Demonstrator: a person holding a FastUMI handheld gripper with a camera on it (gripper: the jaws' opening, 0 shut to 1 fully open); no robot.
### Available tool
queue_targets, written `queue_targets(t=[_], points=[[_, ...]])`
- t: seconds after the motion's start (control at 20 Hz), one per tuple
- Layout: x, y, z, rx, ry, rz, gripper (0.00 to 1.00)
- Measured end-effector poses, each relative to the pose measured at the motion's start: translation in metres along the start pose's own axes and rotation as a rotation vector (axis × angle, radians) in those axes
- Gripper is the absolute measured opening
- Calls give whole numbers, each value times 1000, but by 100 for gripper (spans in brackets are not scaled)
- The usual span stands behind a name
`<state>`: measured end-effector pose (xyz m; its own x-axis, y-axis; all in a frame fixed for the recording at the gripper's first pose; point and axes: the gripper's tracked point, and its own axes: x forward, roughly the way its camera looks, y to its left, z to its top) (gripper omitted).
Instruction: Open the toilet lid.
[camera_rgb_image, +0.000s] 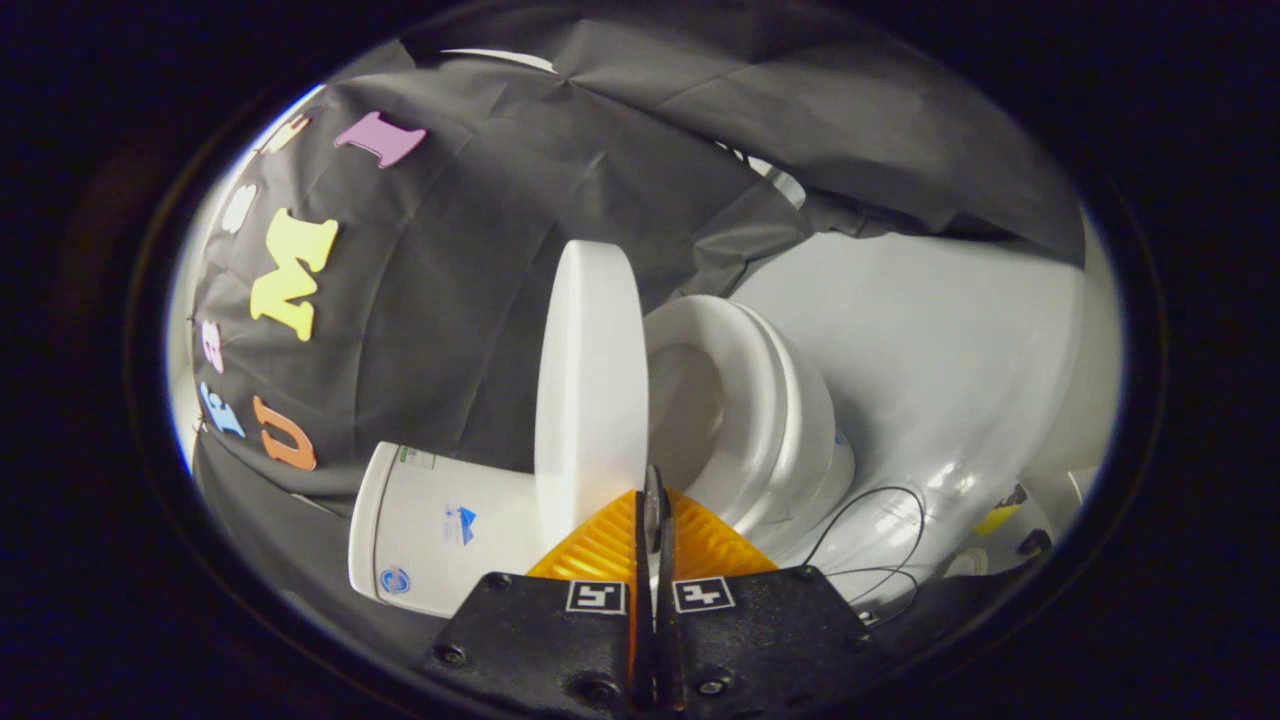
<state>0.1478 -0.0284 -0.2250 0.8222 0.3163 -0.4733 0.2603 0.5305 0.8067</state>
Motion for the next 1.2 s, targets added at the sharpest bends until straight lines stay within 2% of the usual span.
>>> queue_targets(t=[0.3,0.6,1.2], points=[[-10,25,0,-104,-23,-17,4],[-12,33,-1,-151,-45,-41,4],[-23,80,-9,-298,-82,-69,4]])
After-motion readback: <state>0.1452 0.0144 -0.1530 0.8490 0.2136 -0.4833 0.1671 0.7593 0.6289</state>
